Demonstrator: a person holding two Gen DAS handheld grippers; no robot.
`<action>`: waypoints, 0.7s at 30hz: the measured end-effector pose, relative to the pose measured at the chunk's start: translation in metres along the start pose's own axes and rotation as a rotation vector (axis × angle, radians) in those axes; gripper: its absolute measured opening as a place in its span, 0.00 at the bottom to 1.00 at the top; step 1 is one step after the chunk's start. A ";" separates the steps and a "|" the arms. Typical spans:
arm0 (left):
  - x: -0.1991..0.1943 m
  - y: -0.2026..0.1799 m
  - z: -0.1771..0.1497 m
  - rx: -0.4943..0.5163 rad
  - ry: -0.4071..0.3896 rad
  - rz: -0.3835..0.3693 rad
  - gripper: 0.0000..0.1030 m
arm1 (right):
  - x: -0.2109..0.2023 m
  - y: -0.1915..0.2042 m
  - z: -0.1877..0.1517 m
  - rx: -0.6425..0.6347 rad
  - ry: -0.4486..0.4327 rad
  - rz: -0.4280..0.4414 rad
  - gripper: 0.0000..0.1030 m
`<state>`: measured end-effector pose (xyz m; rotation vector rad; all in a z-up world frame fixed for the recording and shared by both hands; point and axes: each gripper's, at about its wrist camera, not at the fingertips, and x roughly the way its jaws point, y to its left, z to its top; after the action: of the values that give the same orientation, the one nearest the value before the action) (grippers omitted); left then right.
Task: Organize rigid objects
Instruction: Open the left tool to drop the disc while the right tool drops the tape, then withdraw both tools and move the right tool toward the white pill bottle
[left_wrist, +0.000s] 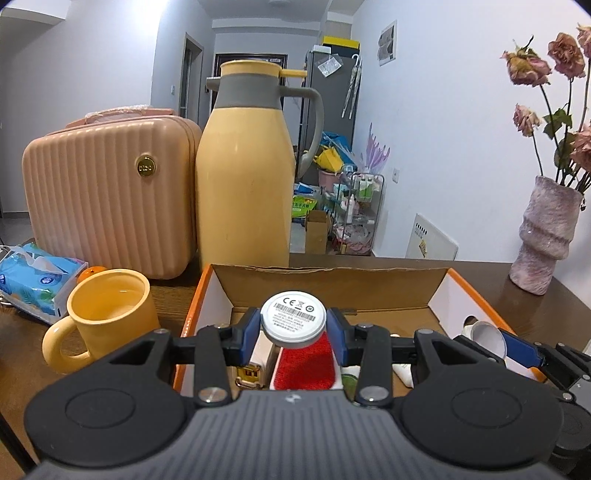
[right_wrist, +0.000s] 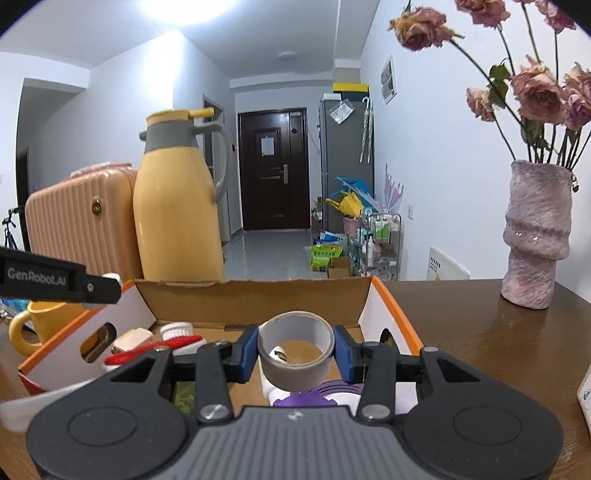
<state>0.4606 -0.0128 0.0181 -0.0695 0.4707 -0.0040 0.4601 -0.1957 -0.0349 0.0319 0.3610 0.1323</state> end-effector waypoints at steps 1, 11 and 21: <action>0.003 0.001 0.000 0.002 0.005 0.001 0.39 | 0.003 0.000 -0.001 -0.004 0.008 0.000 0.40; 0.021 0.007 -0.003 0.010 0.056 0.013 0.41 | 0.011 0.001 -0.007 -0.015 0.061 0.017 0.42; 0.009 0.013 -0.003 -0.011 -0.011 0.073 1.00 | 0.000 0.000 -0.006 -0.014 -0.005 -0.042 1.00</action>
<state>0.4672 -0.0006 0.0104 -0.0633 0.4621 0.0704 0.4579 -0.1952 -0.0404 0.0111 0.3559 0.0927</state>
